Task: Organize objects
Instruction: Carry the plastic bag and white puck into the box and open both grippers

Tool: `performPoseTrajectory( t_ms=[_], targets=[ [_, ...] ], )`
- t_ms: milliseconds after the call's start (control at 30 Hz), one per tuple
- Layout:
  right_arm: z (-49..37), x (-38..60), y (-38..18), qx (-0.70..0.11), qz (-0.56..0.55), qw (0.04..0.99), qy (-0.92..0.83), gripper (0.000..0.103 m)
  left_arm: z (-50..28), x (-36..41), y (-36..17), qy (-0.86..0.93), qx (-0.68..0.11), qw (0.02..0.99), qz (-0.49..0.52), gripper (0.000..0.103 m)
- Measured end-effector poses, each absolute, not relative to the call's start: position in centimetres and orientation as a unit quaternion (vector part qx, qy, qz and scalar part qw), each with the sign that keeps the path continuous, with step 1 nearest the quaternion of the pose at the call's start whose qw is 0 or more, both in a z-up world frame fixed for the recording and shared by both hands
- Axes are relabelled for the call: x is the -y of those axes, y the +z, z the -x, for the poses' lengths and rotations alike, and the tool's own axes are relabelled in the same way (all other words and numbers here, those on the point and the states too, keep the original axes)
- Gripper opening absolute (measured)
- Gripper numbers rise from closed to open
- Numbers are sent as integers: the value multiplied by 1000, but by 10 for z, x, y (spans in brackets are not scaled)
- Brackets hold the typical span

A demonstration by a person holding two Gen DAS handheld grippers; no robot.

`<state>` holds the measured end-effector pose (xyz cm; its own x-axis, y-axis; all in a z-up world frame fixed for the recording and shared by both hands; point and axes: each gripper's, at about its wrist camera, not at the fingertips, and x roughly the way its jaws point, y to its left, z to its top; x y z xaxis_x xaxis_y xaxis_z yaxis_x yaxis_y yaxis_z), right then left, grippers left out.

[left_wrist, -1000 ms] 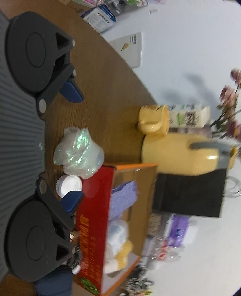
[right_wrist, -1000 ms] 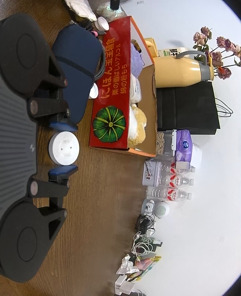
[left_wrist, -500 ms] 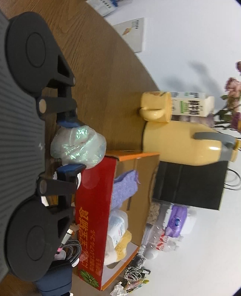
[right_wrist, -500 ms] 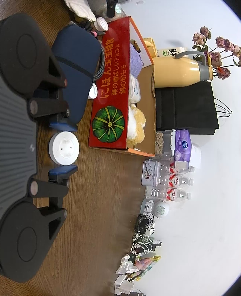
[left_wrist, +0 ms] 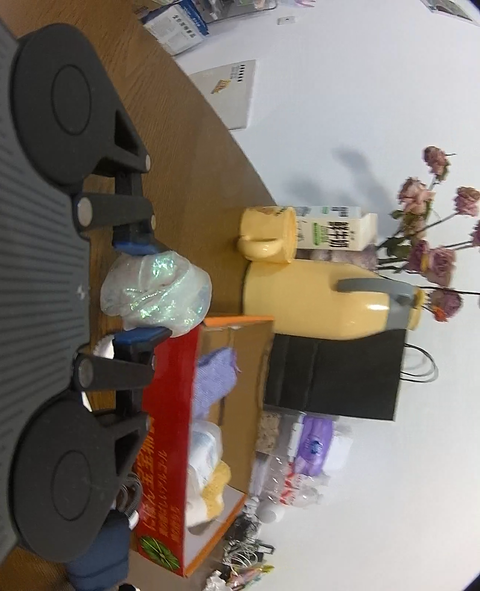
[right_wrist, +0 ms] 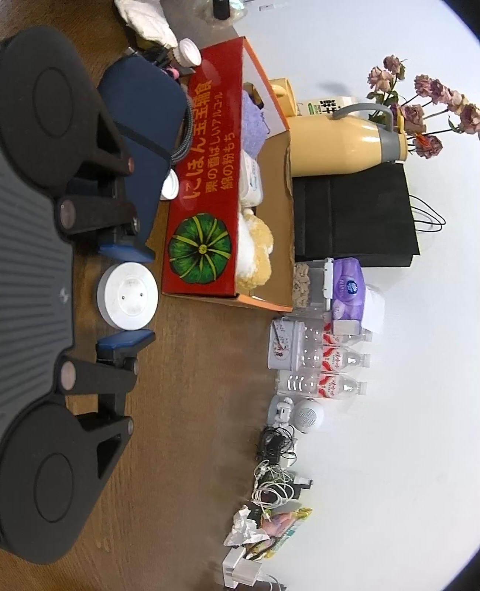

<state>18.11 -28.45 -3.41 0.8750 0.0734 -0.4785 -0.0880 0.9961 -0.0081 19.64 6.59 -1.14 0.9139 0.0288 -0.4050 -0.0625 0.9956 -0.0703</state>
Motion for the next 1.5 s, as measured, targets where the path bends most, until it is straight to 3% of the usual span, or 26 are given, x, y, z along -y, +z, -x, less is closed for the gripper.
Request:
performPoseTrajectory(
  t_ms=[333, 633, 933, 1333, 1500],
  targets=[
    [-188, 257, 14, -184, 53, 978, 87, 38, -191, -30, 47, -41, -136, 989, 37, 39],
    [-233, 200, 43, -153, 89, 974, 140, 38, -247, 25, 71, -95, -140, 985, 28, 40],
    [-299, 174, 42, -154, 70, 976, 139, 38, -308, 21, 43, -47, -176, 981, 65, 40],
    [-318, 188, 15, -197, 51, 970, 134, 38, -321, 21, 12, -43, -210, 976, 31, 40],
    [-314, 189, 14, -199, 53, 970, 127, 38, -315, 21, 14, -33, -197, 979, 31, 53]
  ],
)
